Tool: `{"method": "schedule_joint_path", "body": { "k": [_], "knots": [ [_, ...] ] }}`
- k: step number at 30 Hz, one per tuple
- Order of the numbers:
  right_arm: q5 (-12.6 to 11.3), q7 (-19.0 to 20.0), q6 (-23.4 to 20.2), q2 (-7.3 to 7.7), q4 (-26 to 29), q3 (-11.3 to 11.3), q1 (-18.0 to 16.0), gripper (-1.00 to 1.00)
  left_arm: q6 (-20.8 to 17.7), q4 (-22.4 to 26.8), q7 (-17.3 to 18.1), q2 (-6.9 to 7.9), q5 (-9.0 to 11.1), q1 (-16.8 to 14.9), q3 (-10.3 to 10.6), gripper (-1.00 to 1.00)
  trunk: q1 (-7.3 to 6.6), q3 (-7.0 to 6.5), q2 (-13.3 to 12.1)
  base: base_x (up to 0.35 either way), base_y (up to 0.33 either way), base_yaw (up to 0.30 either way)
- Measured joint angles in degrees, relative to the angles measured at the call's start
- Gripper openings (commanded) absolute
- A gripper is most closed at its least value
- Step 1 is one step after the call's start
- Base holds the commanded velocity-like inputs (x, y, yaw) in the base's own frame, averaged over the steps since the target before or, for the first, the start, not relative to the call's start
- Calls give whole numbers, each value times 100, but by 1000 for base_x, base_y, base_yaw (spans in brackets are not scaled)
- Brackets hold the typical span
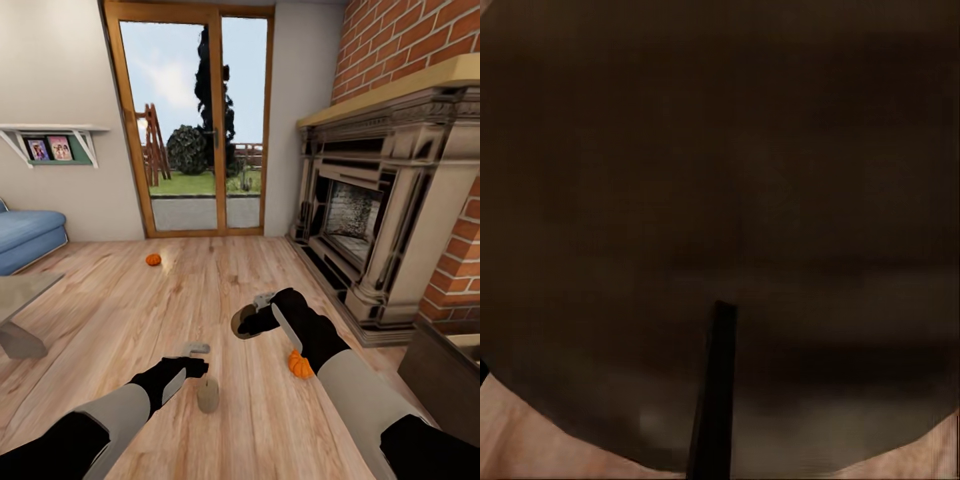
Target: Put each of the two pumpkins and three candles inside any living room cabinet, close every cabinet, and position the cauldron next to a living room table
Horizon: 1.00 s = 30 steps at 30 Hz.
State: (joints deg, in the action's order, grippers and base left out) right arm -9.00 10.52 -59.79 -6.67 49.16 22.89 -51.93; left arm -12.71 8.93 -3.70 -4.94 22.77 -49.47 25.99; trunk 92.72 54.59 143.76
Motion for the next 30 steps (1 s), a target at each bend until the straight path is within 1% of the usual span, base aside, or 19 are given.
{"method": "schedule_joint_path", "body": {
  "k": [6,9,11,12,13,14,15,16,18,19,20,22,25,27,30],
  "knots": [
    [-3,-1,0,2,7,6,3,-100,-51,0,6,4,5,0,-30,100,0,45,0,316,0,0],
    [-10,-1,0,4,38,6,3,-100,-166,0,6,7,8,0,-38,100,2,49,0,126,0,0],
    [-13,-2,0,5,95,6,2,-100,-425,3,3,8,9,0,-39,100,2,50,0,36,0,0],
    [-6,-3,1,5,200,6,1,-100,-751,11,4,9,14,0,-33,100,3,50,1,14,0,0],
    [-39,-6,0,5,242,7,2,-100,-803,13,4,9,19,0,-32,100,3,50,0,9,0,0],
    [-11,-8,0,6,336,6,1,-100,-866,22,7,9,37,0,-31,100,3,50,1,5,0,0],
    [3,-11,1,6,476,6,0,-100,-929,25,8,13,88,0,-30,100,2,50,1,4,0,0],
    [-28,-12,0,6,517,7,2,-100,-952,24,7,14,110,0,-29,100,3,50,0,2,0,0],
    [10,-11,1,8,589,-2,3,-100,-1073,21,4,18,174,0,-32,100,3,51,0,2,0,0],
    [8,-11,1,10,618,-12,2,-100,-1211,20,2,21,224,0,-39,100,3,50,0,0,0,0],
    [6,-12,1,19,649,-25,2,-100,-1550,14,-1,45,340,0,-90,100,3,51,0,0,0,0],
    [13,-12,1,32,666,-31,3,-100,-1801,12,-6,75,464,0,-178,100,3,51,0,0,0,0],
    [5,-13,1,29,680,-36,3,-100,-1976,7,-32,96,566,-13,-259,100,3,51,0,0,0,0],
    [1,-13,1,24,680,-36,3,-100,-2027,6,-35,97,589,-18,-281,100,3,51,0,0,0,0],
    [5,-12,1,18,679,-28,3,-100,-2244,9,-30,91,625,-31,-364,100,3,51,0,0,0,0]
  ]
}}
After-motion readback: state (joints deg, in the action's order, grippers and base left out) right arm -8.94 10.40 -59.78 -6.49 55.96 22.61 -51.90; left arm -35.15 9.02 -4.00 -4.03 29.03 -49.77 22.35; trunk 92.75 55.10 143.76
